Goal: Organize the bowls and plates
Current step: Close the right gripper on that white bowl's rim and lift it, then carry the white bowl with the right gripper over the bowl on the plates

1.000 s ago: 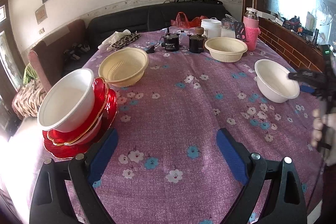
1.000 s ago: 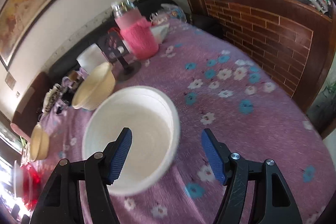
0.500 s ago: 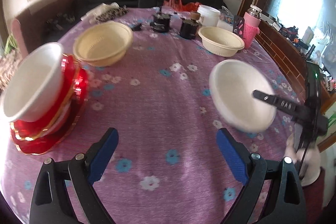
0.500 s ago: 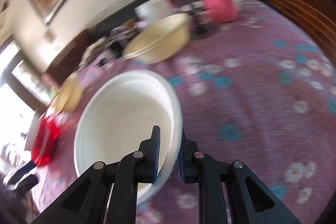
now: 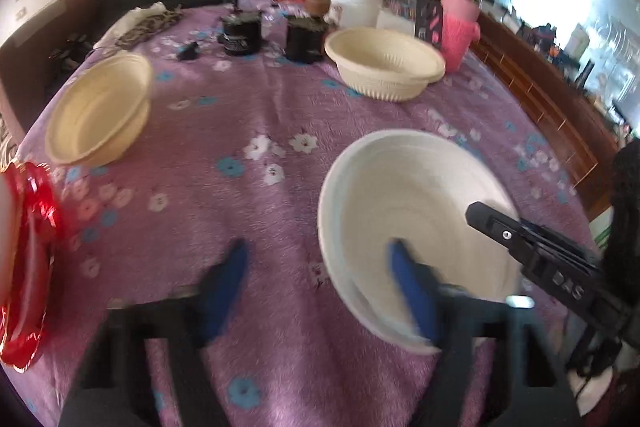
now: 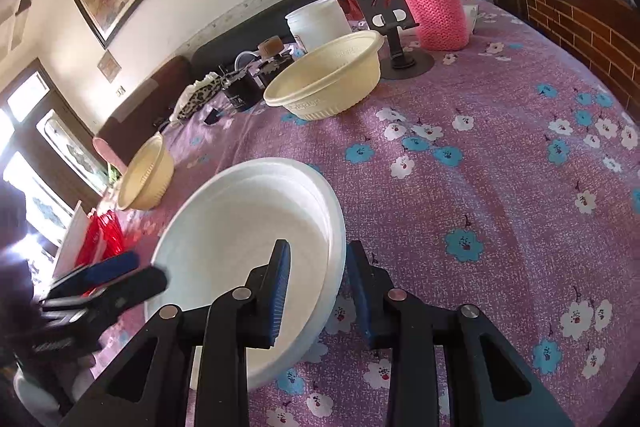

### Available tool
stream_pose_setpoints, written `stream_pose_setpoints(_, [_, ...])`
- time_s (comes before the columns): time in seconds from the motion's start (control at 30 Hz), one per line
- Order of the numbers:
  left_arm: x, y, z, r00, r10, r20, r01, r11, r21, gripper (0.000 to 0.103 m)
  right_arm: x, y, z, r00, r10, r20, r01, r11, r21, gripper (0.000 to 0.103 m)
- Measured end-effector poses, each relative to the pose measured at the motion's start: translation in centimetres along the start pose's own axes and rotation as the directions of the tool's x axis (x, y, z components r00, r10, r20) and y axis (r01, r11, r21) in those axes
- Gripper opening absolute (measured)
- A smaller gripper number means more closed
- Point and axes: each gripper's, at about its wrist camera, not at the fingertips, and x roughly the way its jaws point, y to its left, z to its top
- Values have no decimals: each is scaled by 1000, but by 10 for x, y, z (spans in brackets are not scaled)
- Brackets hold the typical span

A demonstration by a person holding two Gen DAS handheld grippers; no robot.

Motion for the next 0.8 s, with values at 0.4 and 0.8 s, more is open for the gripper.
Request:
stream_pose_setpoints(0.4, [27, -18, -6, 997, -33, -65, 34, 999, 9, 13, 12, 19, -9, 998, -60, -29, 56, 993, -108, 29])
stream_pose_setpoints(0.8, [-18, 2, -23, 1000, -17, 19, 17, 999, -27, 11, 2, 41, -17, 1000, -10, -13, 8, 990, -138, 24])
